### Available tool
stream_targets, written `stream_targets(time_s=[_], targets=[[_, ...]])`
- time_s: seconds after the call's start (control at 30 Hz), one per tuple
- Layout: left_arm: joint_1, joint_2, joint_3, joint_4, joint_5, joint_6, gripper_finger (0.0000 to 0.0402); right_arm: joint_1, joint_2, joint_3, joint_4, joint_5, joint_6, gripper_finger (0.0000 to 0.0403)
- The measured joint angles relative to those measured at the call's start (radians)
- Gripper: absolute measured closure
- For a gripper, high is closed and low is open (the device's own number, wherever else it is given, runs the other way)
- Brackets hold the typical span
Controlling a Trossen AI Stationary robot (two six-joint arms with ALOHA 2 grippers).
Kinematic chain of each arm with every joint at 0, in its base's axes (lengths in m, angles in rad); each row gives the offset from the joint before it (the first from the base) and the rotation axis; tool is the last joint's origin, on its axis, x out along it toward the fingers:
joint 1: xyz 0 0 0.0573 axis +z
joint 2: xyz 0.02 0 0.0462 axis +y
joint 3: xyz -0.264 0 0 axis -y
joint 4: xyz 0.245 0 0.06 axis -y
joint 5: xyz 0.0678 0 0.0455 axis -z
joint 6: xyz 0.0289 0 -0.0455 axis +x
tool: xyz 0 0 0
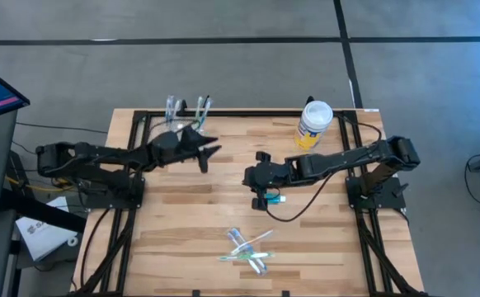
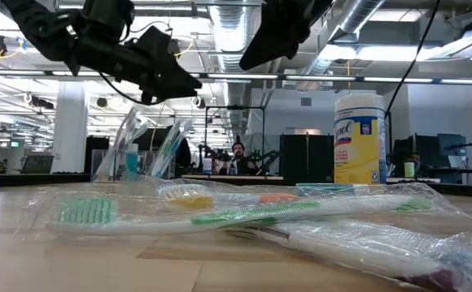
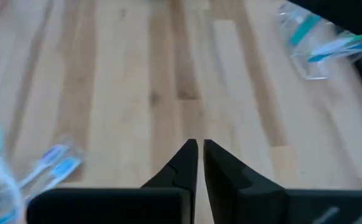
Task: Pick & Place toothbrushing station
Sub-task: Put the orange toothbrush into the transparent organizer
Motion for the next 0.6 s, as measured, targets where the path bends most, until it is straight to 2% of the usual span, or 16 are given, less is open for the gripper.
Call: stream_targets(time_s=[0.3,0.6], targets=[[-0.150,0.000,0.000,0.000,0.000,0.000,0.0247,0.059,0.000,0.000,-0.006,-0.010,0.002,0.0383],[-0.220,0.000,0.000,0.000,-0.002,0.042,0.0247,0.106,0.000,0.000,-0.043,-0.059,0.006,0.0381]])
